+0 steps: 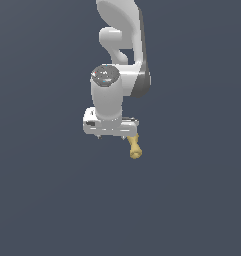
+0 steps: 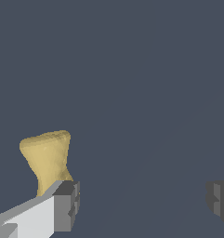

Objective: Pick up the object and move it to a goal position.

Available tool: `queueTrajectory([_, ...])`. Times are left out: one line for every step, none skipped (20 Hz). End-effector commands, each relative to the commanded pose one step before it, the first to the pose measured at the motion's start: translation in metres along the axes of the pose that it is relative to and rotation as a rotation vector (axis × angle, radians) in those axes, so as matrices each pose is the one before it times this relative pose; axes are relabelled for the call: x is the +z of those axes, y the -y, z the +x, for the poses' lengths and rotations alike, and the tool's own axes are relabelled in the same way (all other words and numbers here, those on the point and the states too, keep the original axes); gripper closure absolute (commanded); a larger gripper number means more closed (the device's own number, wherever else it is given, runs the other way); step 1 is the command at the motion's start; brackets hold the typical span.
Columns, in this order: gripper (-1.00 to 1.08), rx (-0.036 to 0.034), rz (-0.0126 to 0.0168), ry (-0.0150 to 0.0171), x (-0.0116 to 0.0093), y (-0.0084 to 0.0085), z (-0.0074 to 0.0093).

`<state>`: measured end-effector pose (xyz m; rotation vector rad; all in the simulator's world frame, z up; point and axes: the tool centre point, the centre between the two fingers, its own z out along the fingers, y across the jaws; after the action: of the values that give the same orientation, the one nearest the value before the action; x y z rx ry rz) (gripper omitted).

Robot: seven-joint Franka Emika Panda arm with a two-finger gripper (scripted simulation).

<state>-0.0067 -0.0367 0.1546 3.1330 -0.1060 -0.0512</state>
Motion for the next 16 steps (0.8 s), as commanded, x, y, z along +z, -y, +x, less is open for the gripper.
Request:
queueTrajectory([-0.92, 0.0, 0.0, 0.0, 0.0, -0.00001, 0.0])
queueTrajectory([-0.92, -0.00124, 0.00009, 0.00059, 0.00031, 0.0003, -0.00016])
queueTrajectory([-0.92, -0.00371, 0.00032, 0.00182, 0.00095, 0.00091, -0.00045])
queueTrajectory([-0.92, -0.00605, 0.00054, 0.00299, 0.00154, 0.00147, -0.00073])
queueTrajectory([-0.92, -0.00818, 0.00076, 0.00411, 0.00207, 0.00192, -0.00099])
queueTrajectory([-0.92, -0.01012, 0.00101, 0.00521, 0.00254, 0.00229, -0.0012])
queueTrajectory([-0.92, -0.01054, 0.00115, 0.00566, 0.00261, 0.0022, -0.00122])
queueTrajectory([-0.92, -0.0081, 0.00099, 0.00465, 0.00196, 0.00148, -0.00091])
queueTrajectory([-0.92, -0.00552, 0.00077, 0.00351, 0.0013, 0.00077, -0.0006])
queueTrajectory([-0.92, -0.00304, 0.00052, 0.0023, 0.00067, 0.00015, -0.00031])
queueTrajectory([-0.92, -0.00086, 0.00025, 0.00106, 0.00012, -0.00029, -0.00009])
queueTrajectory([-0.92, 0.00069, 0.00001, 0.00002, -0.00017, -0.0004, 0.00008])
queueTrajectory([-0.92, 0.00098, -0.00022, -0.00095, -0.00024, 0.00006, 0.00009])
queueTrajectory([-0.92, 0.00016, -0.00027, -0.00115, 0.00014, 0.0008, 0.00001])
queueTrajectory([-0.92, -0.001, -0.00031, -0.00133, 0.00052, 0.00159, -0.00016])
queueTrajectory([-0.92, -0.00221, -0.00037, -0.00161, 0.00084, 0.00245, -0.00033])
